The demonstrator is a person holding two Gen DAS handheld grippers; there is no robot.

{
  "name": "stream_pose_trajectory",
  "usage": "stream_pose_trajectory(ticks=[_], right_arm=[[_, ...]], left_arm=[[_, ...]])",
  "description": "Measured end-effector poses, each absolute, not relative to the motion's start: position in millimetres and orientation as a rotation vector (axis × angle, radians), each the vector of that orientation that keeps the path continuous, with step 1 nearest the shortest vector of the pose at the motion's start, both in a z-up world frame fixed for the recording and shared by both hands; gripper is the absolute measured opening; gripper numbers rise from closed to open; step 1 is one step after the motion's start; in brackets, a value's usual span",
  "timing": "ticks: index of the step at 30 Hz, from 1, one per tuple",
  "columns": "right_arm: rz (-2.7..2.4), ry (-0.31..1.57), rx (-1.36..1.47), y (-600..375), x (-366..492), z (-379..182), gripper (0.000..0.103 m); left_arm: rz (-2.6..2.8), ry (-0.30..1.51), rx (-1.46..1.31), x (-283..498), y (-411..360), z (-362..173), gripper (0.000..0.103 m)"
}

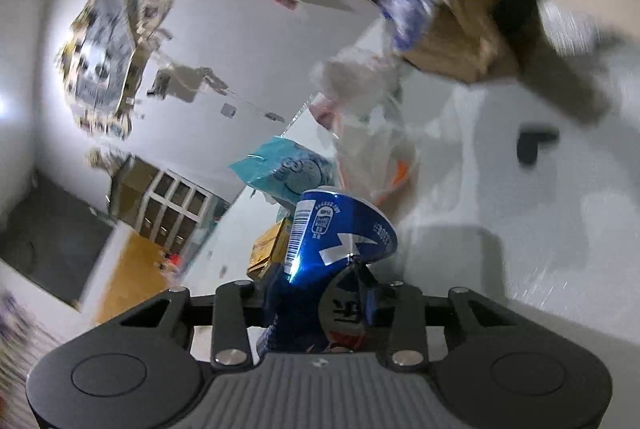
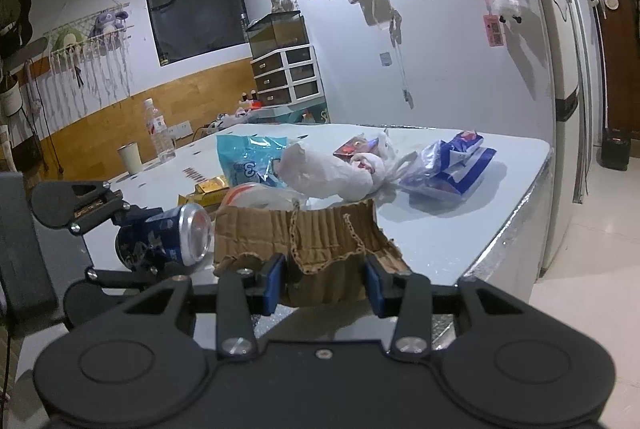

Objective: Collect trash
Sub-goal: 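Grasp the blue can with the left tool while the right tool grasps the cardboard, then carry the can and cardboard with both tools over the yellow bin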

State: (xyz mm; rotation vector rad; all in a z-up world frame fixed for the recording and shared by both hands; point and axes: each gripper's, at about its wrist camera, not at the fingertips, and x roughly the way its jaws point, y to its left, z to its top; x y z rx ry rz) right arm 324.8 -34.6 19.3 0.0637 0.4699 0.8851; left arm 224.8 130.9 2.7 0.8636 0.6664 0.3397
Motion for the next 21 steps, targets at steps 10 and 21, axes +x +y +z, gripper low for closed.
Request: stream_pose_trajectory(ticks=[10, 21], right_arm=[[0.857, 0.438, 0.04, -39, 309, 29, 0.04], [0.798, 0.389, -0.001, -58, 285, 46, 0.04]], left_arm=[[0.25, 0.542, 0.47, 202, 120, 49, 0.039], [0.208, 0.475, 0.272, 187, 103, 65, 0.038]])
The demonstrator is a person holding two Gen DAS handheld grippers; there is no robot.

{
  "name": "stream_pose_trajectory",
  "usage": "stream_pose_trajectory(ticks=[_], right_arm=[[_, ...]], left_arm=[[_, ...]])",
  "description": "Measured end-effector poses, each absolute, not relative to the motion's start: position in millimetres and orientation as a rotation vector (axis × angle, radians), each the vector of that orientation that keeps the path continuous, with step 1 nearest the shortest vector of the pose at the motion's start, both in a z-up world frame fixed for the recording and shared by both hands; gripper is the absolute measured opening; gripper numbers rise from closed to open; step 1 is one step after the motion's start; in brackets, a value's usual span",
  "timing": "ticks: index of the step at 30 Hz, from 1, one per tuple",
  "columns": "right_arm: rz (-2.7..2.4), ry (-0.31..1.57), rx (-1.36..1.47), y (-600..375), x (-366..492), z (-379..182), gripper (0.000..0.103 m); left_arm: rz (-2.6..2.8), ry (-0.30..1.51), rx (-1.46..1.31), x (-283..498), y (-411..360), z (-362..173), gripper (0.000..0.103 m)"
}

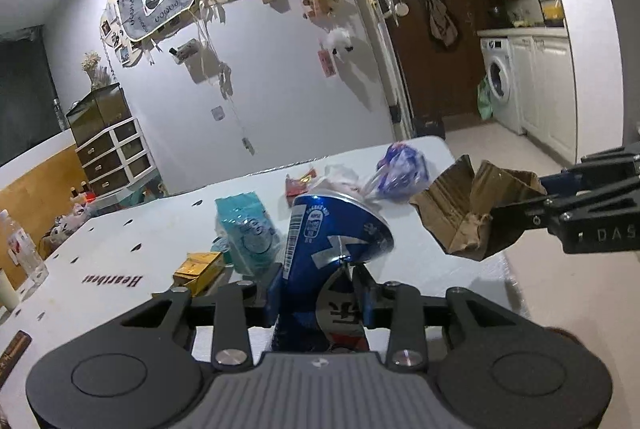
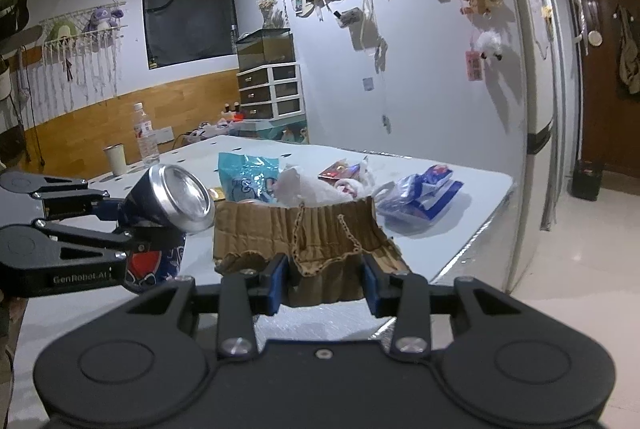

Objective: Collect trash
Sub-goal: 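Carry the can and cardboard with both tools over the yellow bin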

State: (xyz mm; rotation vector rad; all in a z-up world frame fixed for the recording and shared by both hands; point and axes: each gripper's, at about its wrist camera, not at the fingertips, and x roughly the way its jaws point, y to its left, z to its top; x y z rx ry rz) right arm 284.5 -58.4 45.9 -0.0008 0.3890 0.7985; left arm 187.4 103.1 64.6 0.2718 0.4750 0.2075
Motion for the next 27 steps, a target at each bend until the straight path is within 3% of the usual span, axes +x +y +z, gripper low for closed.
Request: stream_pose_trajectory(ticks=[27], right_arm=[[0.443, 0.339, 0.008, -218, 240, 53, 0.04]], left_arm=[[-0.047, 0.372, 0.146, 211, -34, 58, 0.037]])
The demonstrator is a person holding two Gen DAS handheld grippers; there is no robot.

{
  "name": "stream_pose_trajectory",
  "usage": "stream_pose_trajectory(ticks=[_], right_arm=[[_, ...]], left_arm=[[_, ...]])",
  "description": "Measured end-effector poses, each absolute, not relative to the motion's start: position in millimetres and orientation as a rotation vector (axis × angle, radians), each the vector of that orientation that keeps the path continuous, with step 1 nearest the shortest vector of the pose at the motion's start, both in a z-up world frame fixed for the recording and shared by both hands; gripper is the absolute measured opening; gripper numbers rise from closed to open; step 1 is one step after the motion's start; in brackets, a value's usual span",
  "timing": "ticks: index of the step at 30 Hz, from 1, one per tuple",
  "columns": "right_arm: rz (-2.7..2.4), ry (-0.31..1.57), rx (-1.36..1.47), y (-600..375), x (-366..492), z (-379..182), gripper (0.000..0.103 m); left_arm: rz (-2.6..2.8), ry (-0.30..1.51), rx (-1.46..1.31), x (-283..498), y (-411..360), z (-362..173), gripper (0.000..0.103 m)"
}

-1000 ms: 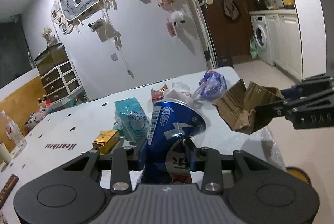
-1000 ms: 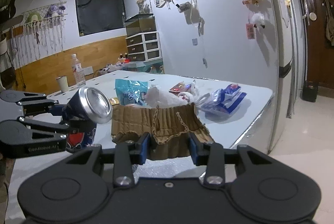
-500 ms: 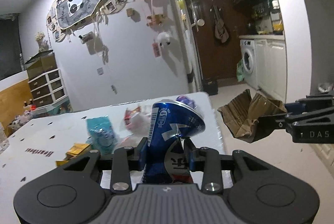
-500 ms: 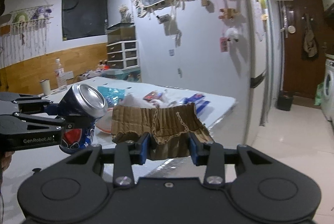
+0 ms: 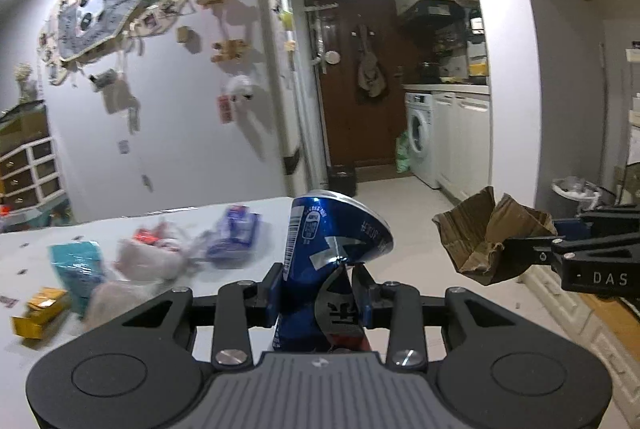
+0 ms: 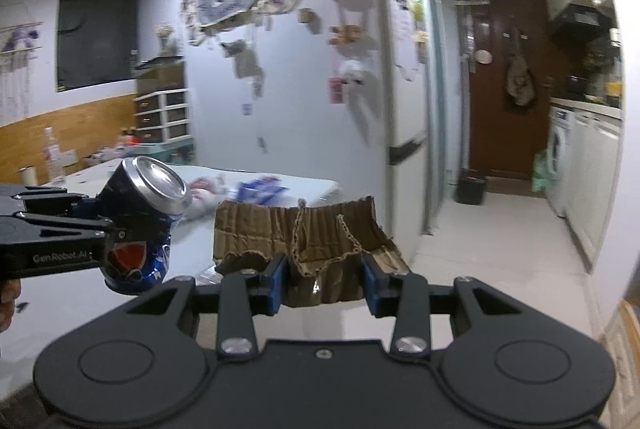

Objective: Collect trash
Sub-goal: 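Carry the can and cardboard with both tools over the yellow bin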

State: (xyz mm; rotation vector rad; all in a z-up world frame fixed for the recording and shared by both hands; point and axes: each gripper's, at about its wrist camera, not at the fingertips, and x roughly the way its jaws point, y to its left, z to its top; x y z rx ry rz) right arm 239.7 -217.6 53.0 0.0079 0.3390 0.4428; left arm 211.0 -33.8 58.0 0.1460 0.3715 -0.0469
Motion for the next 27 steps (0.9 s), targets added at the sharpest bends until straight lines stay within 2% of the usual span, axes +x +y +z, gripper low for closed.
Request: stream_pose_trajectory(ticks=[12, 22, 27], right_arm=[[0.274, 0.487, 0.051, -299, 258, 0, 0.04], [0.245, 0.671, 0.014, -324, 301, -55, 0.04], [0.233, 0.766, -0.001, -326, 330, -87, 0.04]], left_arm=[[-0.161, 0.511, 0.1, 251, -108, -1, 0.037], [-0.218, 0.661, 0.057, 325, -148, -55, 0.037], [-0.214, 0.754, 0.022, 360, -148, -99, 0.037]])
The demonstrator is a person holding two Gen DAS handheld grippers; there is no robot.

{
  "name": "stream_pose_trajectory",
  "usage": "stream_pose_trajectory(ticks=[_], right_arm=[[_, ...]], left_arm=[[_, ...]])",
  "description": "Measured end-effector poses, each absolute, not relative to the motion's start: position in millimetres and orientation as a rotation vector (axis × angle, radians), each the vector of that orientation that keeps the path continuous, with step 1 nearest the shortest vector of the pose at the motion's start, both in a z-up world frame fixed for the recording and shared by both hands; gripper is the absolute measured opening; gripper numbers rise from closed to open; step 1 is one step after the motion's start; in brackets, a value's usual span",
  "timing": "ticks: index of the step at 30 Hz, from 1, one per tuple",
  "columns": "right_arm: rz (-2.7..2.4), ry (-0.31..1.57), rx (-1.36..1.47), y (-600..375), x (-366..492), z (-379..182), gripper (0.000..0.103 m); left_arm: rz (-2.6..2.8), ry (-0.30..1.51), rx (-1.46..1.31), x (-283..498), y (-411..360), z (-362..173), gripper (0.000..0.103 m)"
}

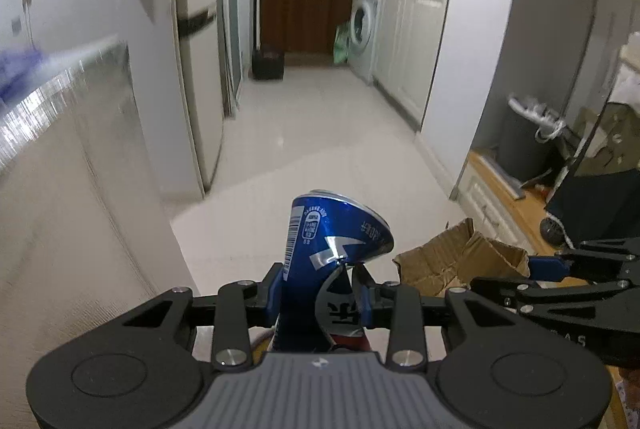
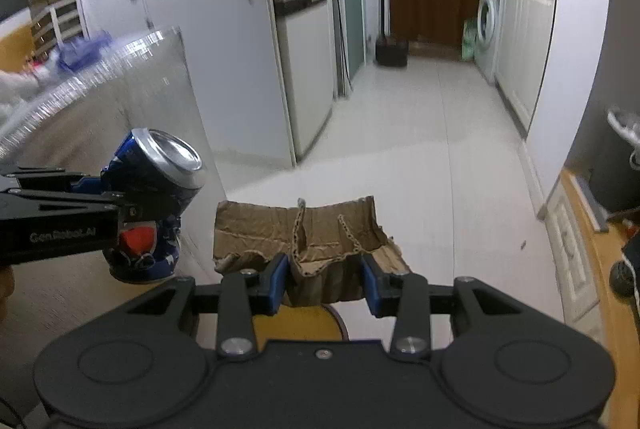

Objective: Collect trash
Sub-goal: 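Carry the can and cardboard with both tools over the yellow bin, then open both tools to drop the can and cardboard into the bin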

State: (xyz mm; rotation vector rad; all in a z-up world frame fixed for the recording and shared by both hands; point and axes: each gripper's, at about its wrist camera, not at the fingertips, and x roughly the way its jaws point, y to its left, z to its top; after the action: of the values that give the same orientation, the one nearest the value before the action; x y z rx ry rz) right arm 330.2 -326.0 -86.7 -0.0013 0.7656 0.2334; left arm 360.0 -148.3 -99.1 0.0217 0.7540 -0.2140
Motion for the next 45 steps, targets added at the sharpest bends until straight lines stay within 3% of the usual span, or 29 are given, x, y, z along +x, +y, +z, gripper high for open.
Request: stream_pose_trajectory(ticks=[15, 27, 39, 41, 43, 45], right_arm=[[0.294, 1.061, -0.124, -277, 411, -209, 0.04], [0.336, 1.265, -0.23, -244, 443, -304, 0.041], [0.447, 1.377, -0.335, -207, 455, -354, 0.041], [0.459, 1.389, -0.35, -210, 453, -361, 0.041], [0.466, 1.402, -0.361, -209, 457, -367, 0.041], [0.464, 1.414, -0.361, -209, 459, -371, 0.041]], left_arm=[[-0.149, 1.032, -0.087, 427, -105, -244, 0.037], [-0.118, 1.178, -0.175, 444, -83, -324, 0.037], [-0.14, 1.289, -0.25, 465, -78, -394, 0.039], [-0.137, 1.312, -0.247, 467, -78, -402, 0.04], [-0.133, 1.329, -0.237, 469, -78, -407, 0.054], [-0.133, 1.333, -0.214, 471, -80, -408, 0.058]])
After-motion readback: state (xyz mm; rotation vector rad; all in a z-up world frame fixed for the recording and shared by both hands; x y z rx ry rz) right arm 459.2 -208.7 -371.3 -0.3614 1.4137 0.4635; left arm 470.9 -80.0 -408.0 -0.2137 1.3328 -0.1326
